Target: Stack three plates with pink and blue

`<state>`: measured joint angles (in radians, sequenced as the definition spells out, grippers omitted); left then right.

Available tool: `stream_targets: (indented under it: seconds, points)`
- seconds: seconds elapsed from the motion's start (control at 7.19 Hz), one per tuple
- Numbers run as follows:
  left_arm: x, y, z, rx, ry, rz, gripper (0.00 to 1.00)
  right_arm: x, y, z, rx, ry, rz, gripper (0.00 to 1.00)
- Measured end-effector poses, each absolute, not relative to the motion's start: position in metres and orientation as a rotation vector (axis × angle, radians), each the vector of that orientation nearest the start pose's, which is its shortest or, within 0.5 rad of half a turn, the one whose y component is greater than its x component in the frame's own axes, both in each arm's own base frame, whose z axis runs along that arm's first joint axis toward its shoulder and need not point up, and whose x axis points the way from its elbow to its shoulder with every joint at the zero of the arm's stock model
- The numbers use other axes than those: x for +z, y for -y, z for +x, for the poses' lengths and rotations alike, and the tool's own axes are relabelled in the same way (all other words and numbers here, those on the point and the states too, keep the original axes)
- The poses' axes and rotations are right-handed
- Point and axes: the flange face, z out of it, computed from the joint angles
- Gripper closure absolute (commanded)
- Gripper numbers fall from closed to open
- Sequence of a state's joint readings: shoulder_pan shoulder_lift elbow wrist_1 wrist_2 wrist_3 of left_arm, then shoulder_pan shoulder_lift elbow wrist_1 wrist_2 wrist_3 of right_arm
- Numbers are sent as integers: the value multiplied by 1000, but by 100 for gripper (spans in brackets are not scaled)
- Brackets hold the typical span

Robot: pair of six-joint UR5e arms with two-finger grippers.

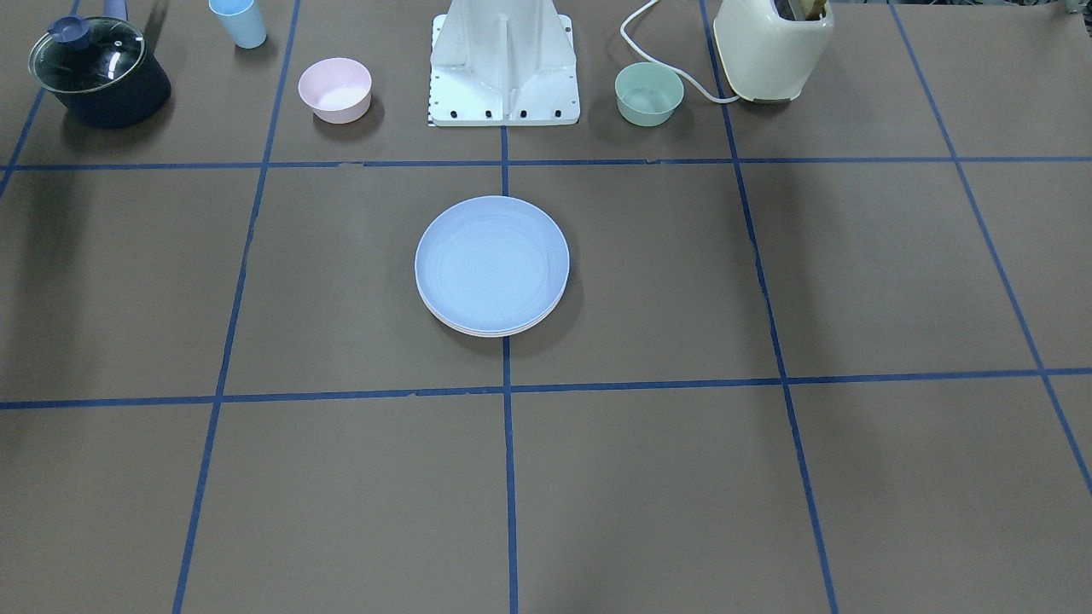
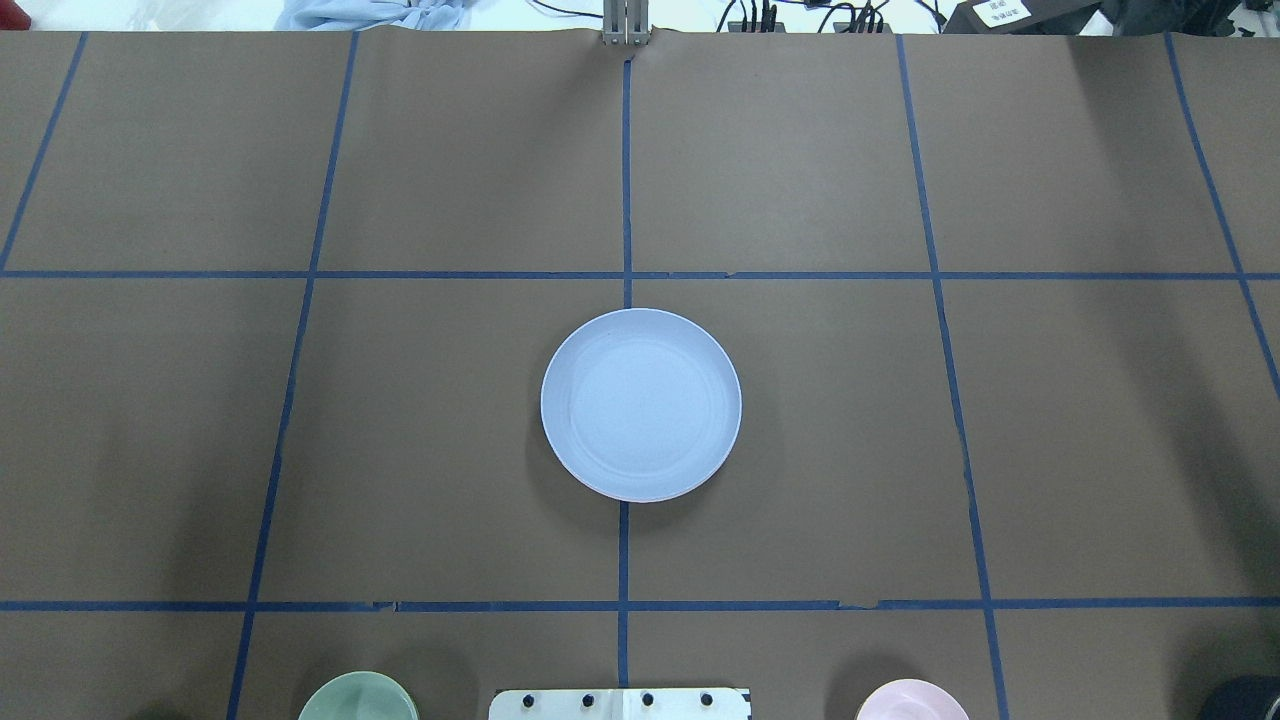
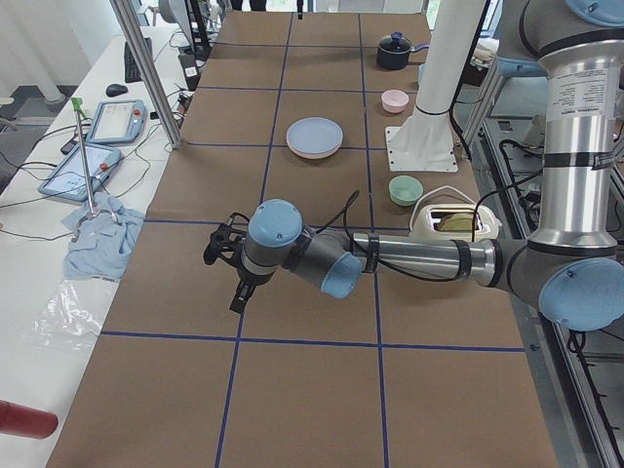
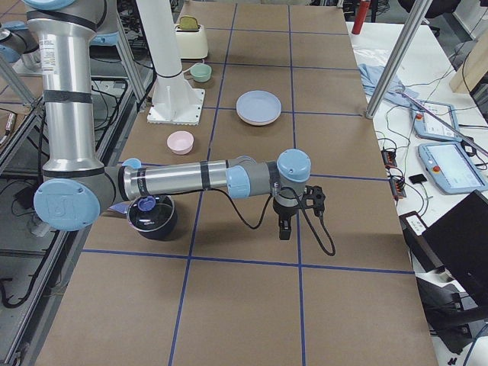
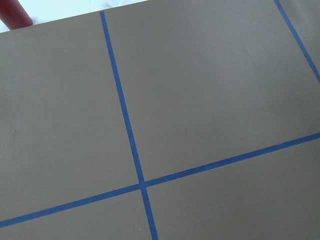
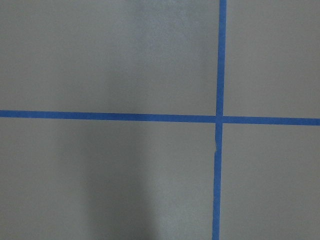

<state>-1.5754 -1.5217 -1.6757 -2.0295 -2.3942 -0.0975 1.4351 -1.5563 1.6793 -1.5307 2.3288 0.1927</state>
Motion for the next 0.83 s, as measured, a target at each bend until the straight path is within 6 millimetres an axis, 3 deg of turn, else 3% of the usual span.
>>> stream_targets:
  seconds: [0.42,0.83]
  points:
    - [577,490,-63,119,-823,444,0,597,510,-5,-8,772,25,0]
    - [580,490,-63,117,-821,438,0,612,512,-7,-44,790,8,0]
